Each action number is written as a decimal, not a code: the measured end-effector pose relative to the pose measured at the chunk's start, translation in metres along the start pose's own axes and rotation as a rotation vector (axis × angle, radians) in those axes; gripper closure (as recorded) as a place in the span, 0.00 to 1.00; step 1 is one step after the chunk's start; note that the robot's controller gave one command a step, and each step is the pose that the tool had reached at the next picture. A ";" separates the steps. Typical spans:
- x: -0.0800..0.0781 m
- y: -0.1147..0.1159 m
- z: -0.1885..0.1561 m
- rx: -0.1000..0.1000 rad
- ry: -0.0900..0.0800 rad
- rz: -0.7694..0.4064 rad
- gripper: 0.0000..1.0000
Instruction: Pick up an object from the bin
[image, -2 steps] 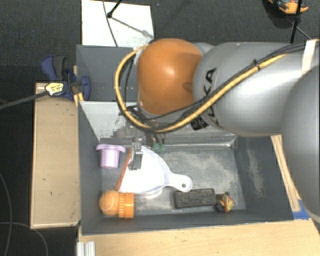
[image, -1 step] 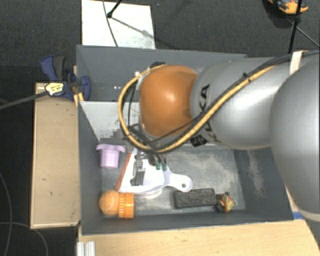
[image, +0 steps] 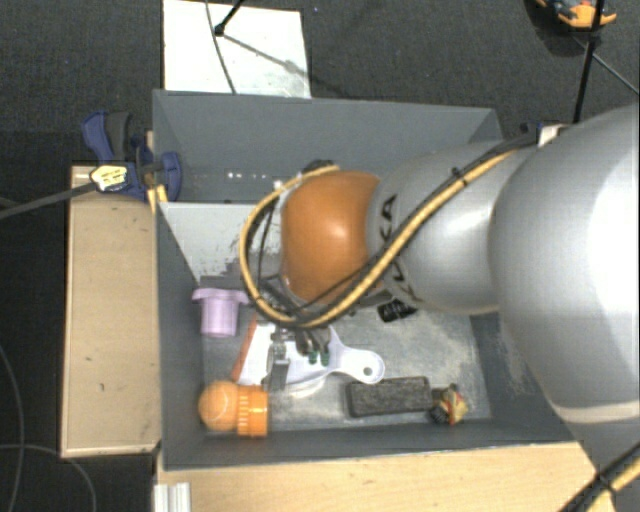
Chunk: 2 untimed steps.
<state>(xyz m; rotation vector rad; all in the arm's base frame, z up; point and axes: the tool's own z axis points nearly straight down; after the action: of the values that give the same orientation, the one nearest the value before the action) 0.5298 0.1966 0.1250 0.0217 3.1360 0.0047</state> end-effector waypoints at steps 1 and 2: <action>-0.002 -0.014 0.018 0.002 0.002 0.078 0.00; 0.003 -0.041 0.016 0.002 0.003 0.063 0.00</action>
Offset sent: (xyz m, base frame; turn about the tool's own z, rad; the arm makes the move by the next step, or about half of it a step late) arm -0.0066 -0.0484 -0.0181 0.0554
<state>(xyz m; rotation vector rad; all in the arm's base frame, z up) 0.5258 0.1556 0.1086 0.1199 3.1373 0.0013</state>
